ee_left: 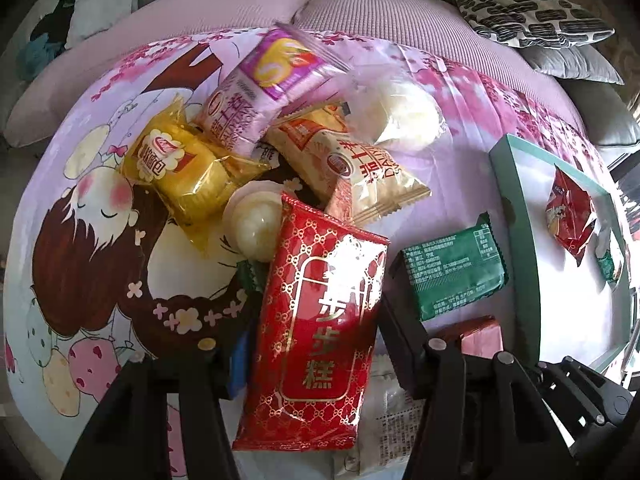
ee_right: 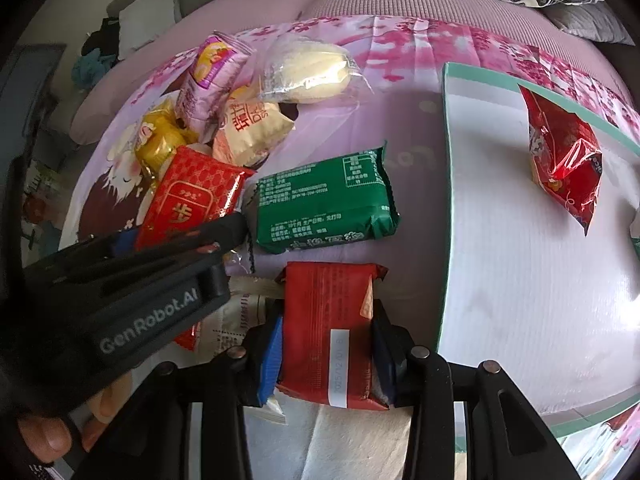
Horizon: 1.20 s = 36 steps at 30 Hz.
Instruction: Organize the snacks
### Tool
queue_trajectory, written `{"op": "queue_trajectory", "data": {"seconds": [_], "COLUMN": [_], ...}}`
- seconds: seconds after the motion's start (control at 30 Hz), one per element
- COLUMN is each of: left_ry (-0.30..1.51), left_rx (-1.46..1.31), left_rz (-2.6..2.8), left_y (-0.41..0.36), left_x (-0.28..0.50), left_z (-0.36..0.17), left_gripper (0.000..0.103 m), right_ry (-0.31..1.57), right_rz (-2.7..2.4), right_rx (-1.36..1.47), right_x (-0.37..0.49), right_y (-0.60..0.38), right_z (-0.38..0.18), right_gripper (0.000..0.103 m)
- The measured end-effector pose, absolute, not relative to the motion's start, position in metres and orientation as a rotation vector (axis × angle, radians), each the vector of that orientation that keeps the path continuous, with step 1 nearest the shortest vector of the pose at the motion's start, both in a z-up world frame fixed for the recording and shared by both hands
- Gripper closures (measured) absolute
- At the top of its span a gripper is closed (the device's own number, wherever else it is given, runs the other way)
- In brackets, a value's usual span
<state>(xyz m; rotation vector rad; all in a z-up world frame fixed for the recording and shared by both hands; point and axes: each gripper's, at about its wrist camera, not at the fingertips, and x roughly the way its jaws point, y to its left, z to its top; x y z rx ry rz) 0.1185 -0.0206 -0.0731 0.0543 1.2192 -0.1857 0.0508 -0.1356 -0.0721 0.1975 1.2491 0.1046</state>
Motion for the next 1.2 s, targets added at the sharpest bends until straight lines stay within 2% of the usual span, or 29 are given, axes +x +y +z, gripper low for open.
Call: {"op": "queue_trajectory", "data": {"seconds": [0.43, 0.47, 0.57, 0.6, 0.67, 0.97, 1.03, 1.07, 1.1, 1.17, 1.2], "left_ry": [1.192, 1.186, 1.164, 1.155, 1.135, 1.159, 1.171, 1.172, 1.184, 1.190, 1.192], "left_rx": [0.032, 0.026, 0.003, -0.001, -0.011, -0.095, -0.112, -0.134, -0.167, -0.182, -0.169], "left_rz": [-0.161, -0.158, -0.154, -0.156, -0.152, -0.196, -0.191, -0.199, -0.214, -0.232, -0.236], "left_y": [-0.017, -0.015, -0.008, -0.007, -0.003, 0.000, 0.003, 0.005, 0.007, 0.006, 0.004], "left_x": [0.112, 0.110, 0.109, 0.108, 0.106, 0.111, 0.112, 0.113, 0.113, 0.112, 0.111], "left_z": [-0.060, -0.058, -0.051, -0.048, -0.042, -0.049, -0.054, -0.054, -0.056, -0.056, -0.056], "left_gripper": [0.049, 0.057, 0.058, 0.061, 0.078, 0.080, 0.078, 0.071, 0.059, 0.044, 0.043], "right_ry": [1.231, 1.224, 1.203, 1.198, 1.183, 1.182, 1.193, 1.201, 1.210, 1.225, 1.234], "right_rz": [0.119, 0.124, 0.138, 0.140, 0.143, 0.149, 0.142, 0.136, 0.130, 0.122, 0.116], "right_rx": [0.206, 0.208, 0.213, 0.214, 0.209, 0.219, 0.220, 0.220, 0.221, 0.224, 0.224], "right_x": [0.048, 0.048, 0.045, 0.045, 0.043, 0.043, 0.043, 0.044, 0.045, 0.046, 0.046], "right_y": [-0.135, -0.134, -0.133, -0.132, -0.131, -0.129, -0.131, -0.132, -0.133, -0.135, -0.136], "right_z": [-0.067, -0.065, -0.057, -0.055, -0.050, -0.048, -0.052, -0.055, -0.058, -0.063, -0.065], "right_gripper": [0.061, 0.061, 0.061, 0.061, 0.061, 0.061, 0.061, 0.061, 0.061, 0.061, 0.061]}}
